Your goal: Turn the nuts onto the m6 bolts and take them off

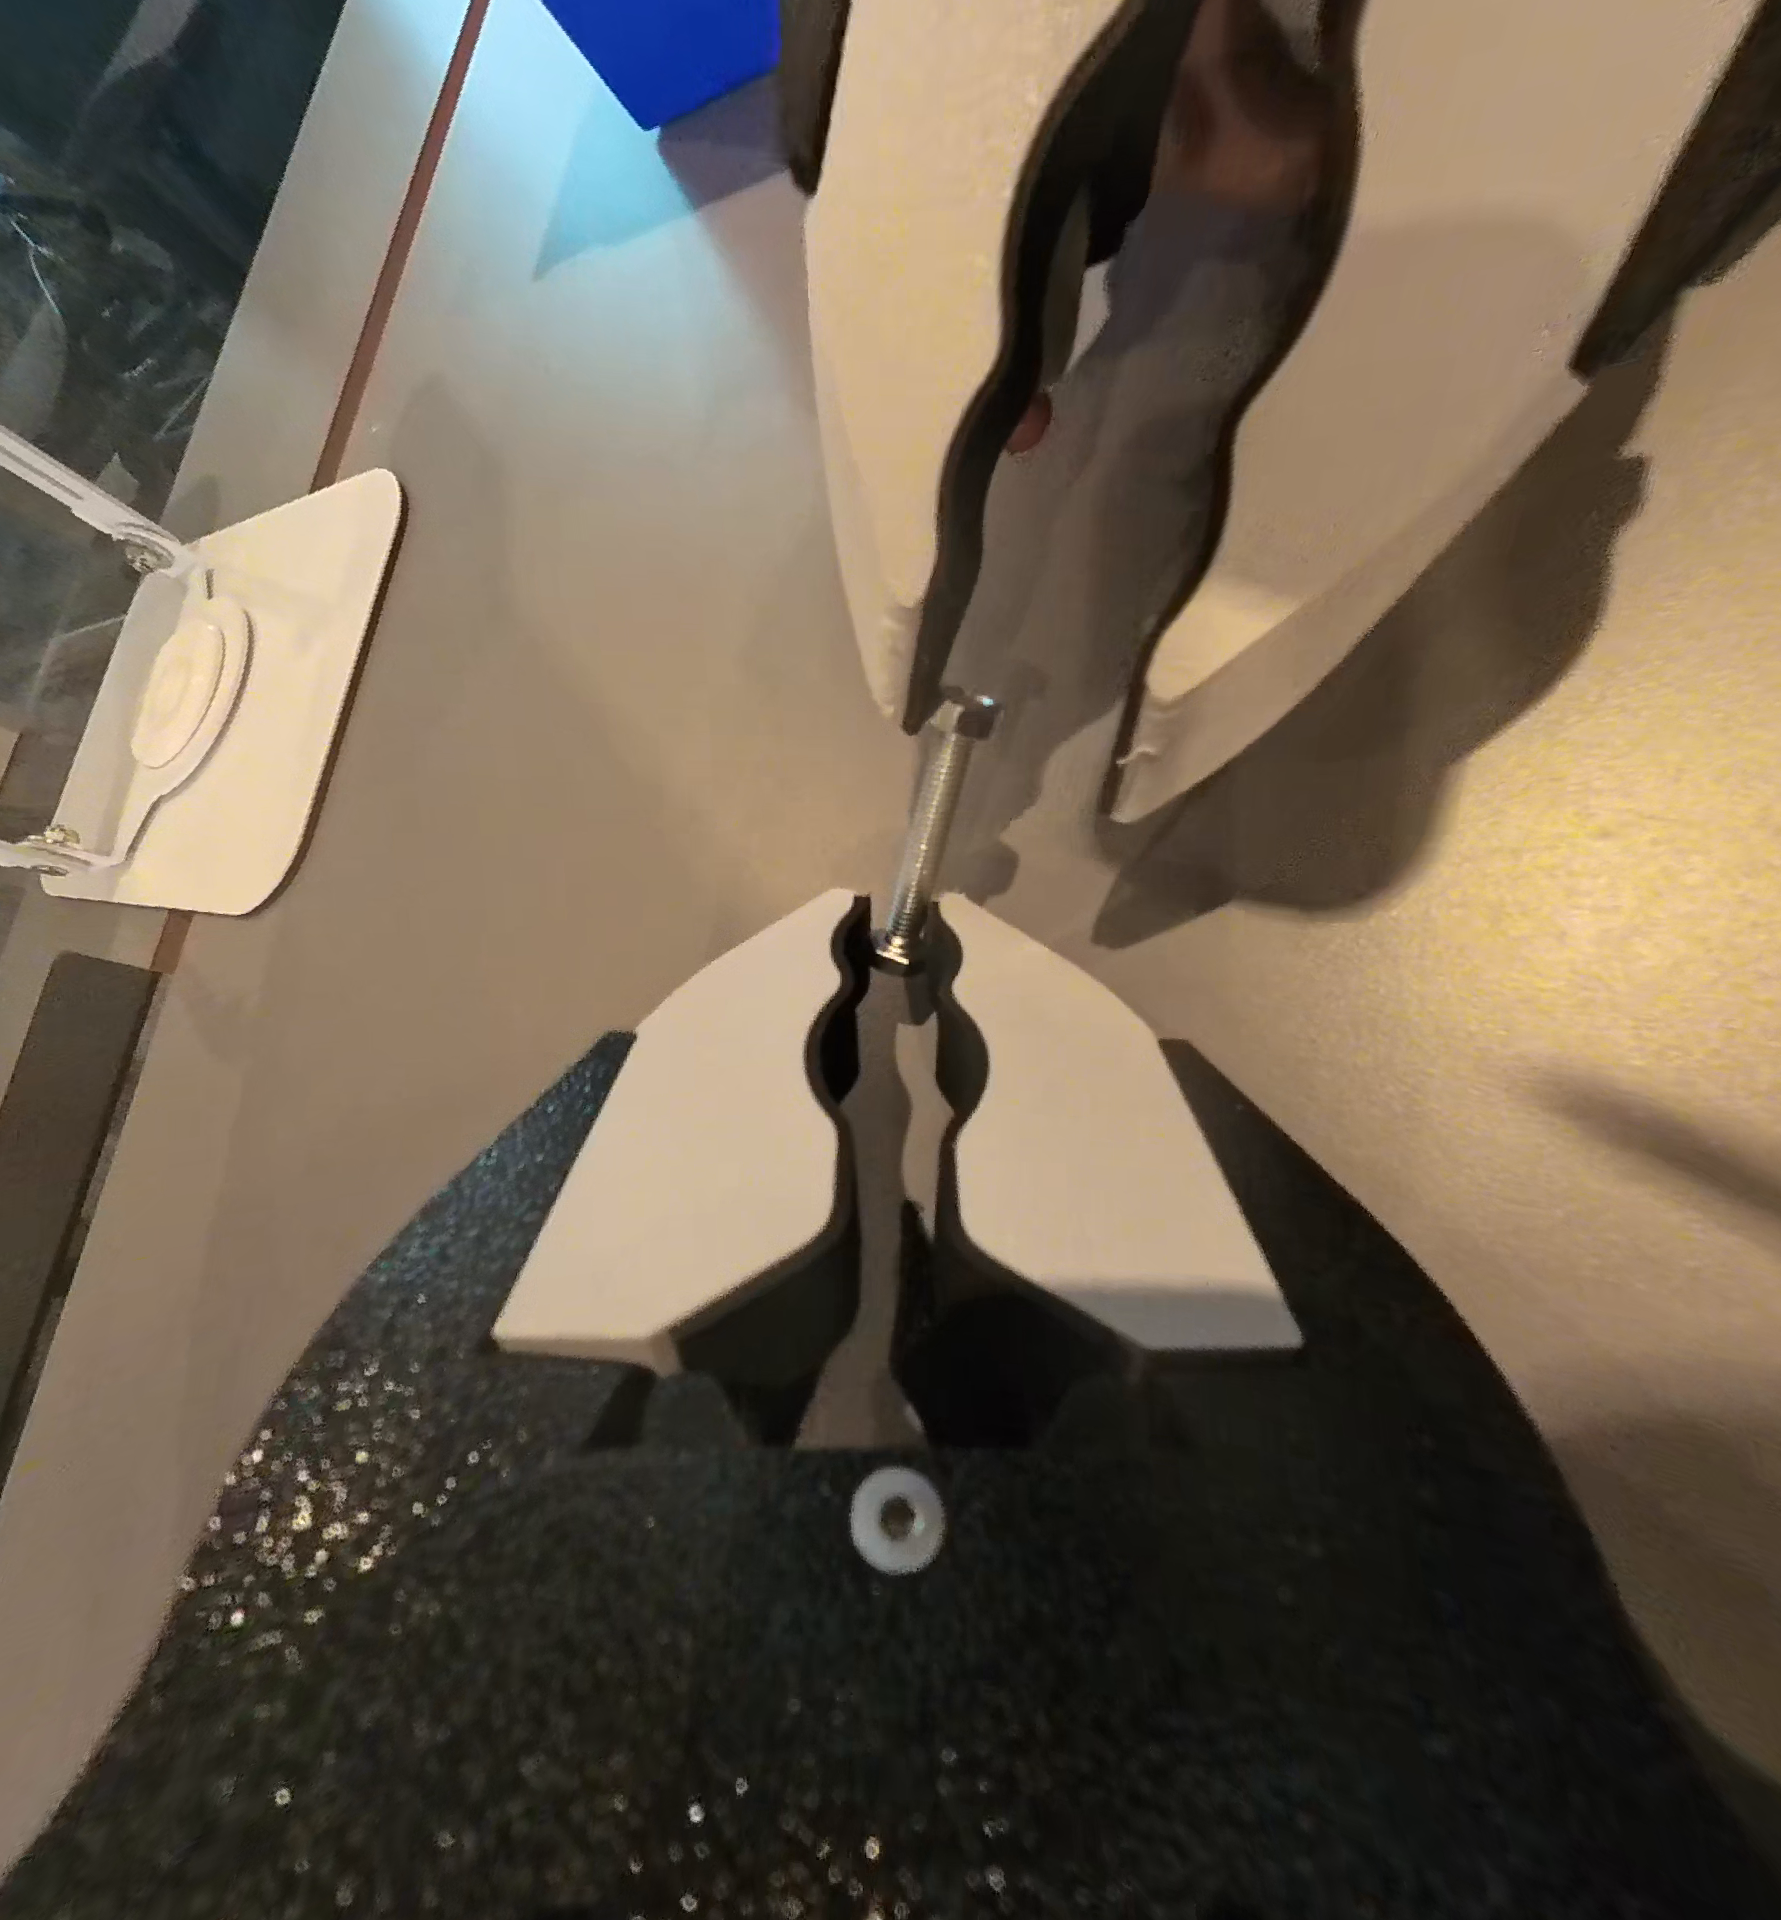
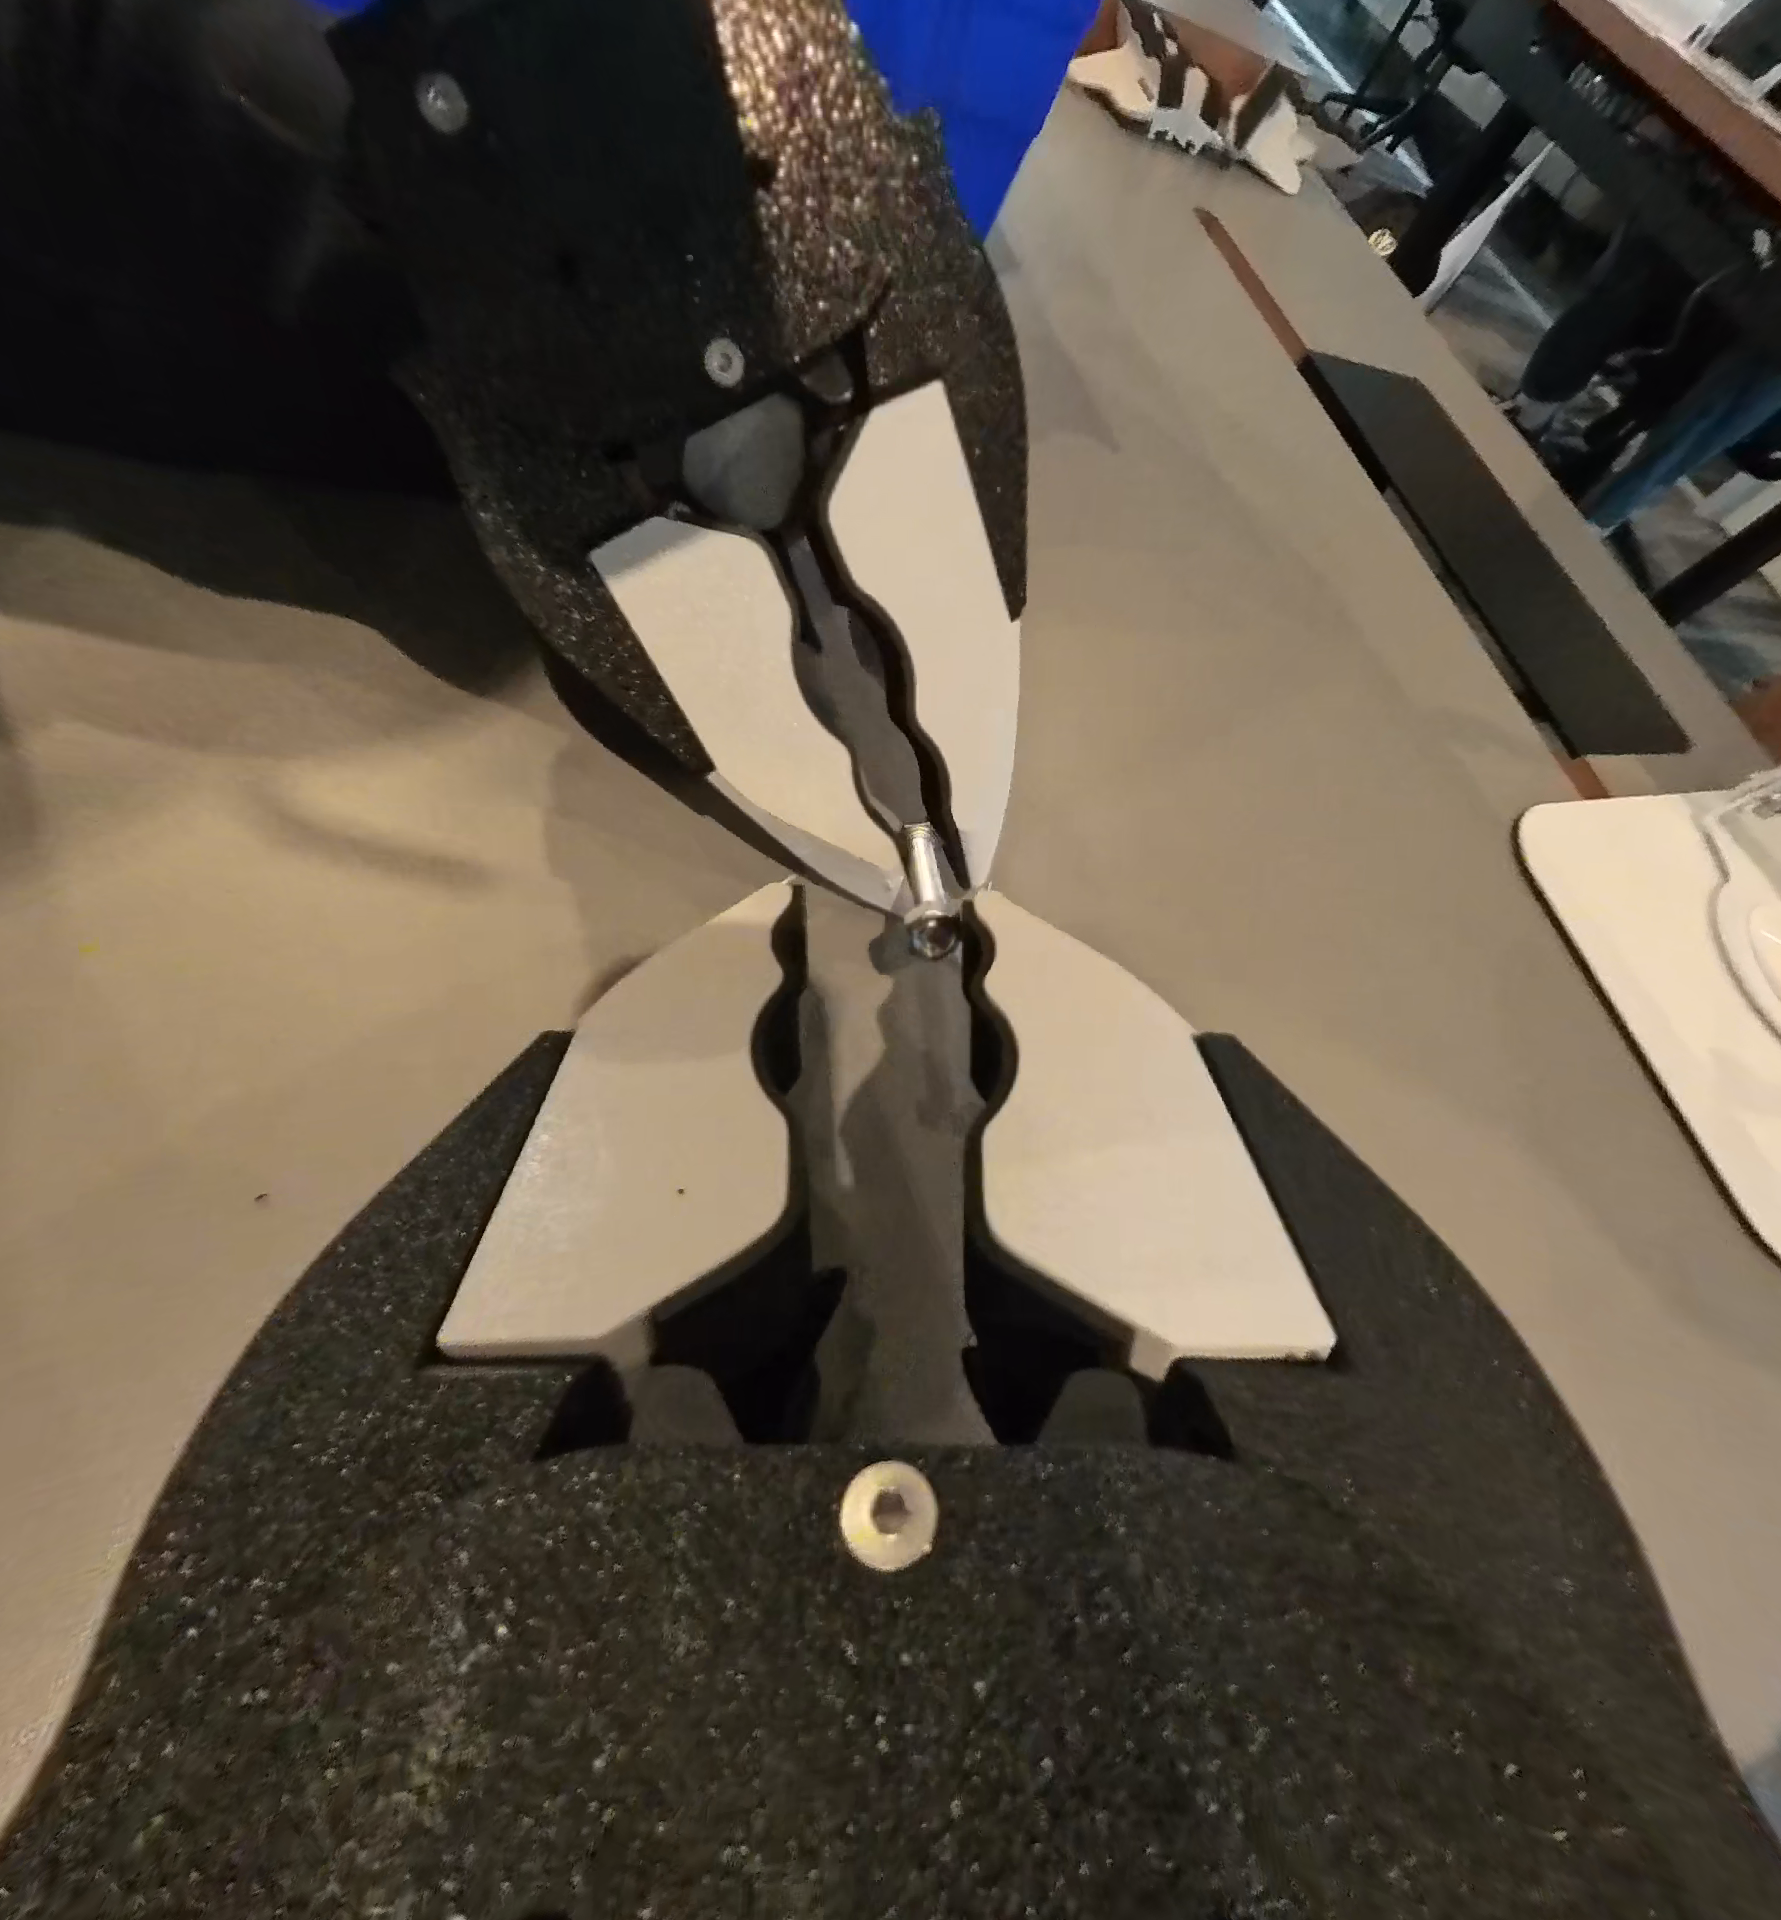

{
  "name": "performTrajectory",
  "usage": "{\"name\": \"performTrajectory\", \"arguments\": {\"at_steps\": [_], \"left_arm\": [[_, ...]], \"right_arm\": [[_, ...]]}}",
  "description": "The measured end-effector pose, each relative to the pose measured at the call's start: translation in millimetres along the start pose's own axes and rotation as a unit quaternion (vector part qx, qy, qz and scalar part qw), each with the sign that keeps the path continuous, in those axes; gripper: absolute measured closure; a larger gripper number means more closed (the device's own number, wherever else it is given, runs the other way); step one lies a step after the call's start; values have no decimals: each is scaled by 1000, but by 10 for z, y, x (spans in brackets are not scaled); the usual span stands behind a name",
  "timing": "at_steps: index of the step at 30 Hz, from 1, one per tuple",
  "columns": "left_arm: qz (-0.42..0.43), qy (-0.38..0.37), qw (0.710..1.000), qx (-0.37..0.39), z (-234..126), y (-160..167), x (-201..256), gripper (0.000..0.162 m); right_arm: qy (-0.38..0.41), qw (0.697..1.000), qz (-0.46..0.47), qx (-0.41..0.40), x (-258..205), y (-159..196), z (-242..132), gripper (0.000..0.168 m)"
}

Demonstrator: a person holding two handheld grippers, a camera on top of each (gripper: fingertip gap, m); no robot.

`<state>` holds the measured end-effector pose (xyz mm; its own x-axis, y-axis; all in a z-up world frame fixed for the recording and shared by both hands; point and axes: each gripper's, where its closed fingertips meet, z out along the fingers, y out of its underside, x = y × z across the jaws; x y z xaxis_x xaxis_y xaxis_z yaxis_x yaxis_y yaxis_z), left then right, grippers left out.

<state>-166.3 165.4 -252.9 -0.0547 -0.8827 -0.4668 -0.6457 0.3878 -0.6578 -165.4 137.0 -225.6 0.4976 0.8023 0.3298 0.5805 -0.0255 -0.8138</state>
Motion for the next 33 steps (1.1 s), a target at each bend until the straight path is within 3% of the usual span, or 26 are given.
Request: {"name": "performTrajectory", "arguments": {"at_steps": [5,9,13,17,20,26,28,31,33], "left_arm": [[-1,1,1000,-3,-2,4,1,152],[1,0,1000,-4,-3,5,2,152],[4,-2,1000,-6,-4,6,2,152],[1,-1,1000,-7,-4,7,3,152],[0,-1,1000,-7,-5,7,2,152],[-2,0,1000,-6,-4,8,2,152],[-2,0,1000,-6,-5,7,2,152],[-3,0,1000,-5,-4,8,2,152],[-5,1,1000,-5,-5,9,2,152]], "right_arm": [[-18,999,-35,14,-120,-77,3,154],[33,999,-32,18,30,-105,-12,141],[35,999,-18,-8,63,-8,11,134],[-19,1000,-20,-8,-104,-15,21,160],[-3,1000,-19,2,-48,-55,-14,160],[33,999,8,-2,79,-30,3,133],[25,999,3,-19,49,20,30,131],[-1,1000,-4,-4,-31,-33,7,156],[25,999,-14,19,40,-120,-52,159]]}}
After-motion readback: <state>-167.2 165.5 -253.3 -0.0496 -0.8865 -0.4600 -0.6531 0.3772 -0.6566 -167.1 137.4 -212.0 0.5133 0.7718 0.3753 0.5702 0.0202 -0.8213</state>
